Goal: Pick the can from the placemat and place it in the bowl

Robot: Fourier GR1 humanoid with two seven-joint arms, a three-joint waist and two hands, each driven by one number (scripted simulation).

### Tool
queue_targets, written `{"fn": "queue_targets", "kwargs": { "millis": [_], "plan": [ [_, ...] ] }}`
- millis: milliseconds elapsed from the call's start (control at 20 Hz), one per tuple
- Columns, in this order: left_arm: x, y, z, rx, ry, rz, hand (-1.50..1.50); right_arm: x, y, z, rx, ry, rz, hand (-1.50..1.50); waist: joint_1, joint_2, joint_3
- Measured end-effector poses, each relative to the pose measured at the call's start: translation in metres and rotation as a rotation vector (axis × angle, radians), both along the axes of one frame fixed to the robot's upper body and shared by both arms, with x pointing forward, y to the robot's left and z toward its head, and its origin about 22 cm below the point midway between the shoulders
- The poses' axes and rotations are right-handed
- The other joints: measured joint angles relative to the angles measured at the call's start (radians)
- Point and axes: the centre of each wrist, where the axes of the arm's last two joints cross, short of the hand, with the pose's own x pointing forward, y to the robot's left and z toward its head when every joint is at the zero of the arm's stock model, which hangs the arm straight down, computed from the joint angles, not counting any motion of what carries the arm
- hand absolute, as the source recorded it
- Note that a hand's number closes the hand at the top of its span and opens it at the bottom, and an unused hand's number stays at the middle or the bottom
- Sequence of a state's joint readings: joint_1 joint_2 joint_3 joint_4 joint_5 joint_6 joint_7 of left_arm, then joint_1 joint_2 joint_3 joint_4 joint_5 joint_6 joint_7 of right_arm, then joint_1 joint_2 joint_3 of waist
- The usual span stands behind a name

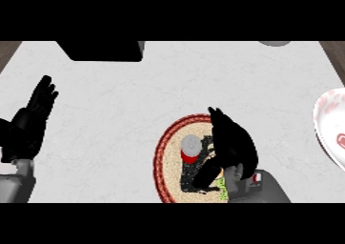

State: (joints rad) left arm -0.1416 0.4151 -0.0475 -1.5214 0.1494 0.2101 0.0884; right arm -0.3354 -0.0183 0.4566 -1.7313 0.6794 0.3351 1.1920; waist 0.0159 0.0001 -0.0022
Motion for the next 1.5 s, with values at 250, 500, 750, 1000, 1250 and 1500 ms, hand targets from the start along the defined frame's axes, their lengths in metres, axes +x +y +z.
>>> {"fn": "queue_targets", "kwargs": {
  "millis": [250,500,750,1000,1250,1500],
  "plan": [
    [0.004,0.0,0.005,0.0,0.001,0.009,0.0,0.01,0.013,0.0,-0.096,-0.041,0.023,-1.5,-0.005,-0.001,0.001],
    [0.003,0.002,0.006,-0.006,0.004,0.011,0.0,0.014,0.018,-0.006,-0.113,-0.02,0.029,-1.5,-0.007,-0.002,0.001],
    [0.0,0.003,0.005,0.004,0.006,0.014,0.0,0.017,0.023,-0.022,-0.117,0.035,0.036,-1.5,-0.005,-0.001,0.001],
    [0.003,0.001,0.007,0.001,-0.003,0.012,0.0,0.014,0.03,-0.038,-0.128,0.063,0.029,-1.5,-0.006,-0.001,0.002],
    [-0.001,0.006,0.006,0.003,0.0,0.016,0.0,0.009,0.034,-0.049,-0.132,0.06,0.016,-1.5,-0.009,-0.001,0.002],
    [-0.001,0.004,0.004,0.001,0.009,0.01,0.0,0.021,0.033,-0.056,-0.132,0.073,-0.007,1.5,-0.008,0.0,0.002]
  ]
}}
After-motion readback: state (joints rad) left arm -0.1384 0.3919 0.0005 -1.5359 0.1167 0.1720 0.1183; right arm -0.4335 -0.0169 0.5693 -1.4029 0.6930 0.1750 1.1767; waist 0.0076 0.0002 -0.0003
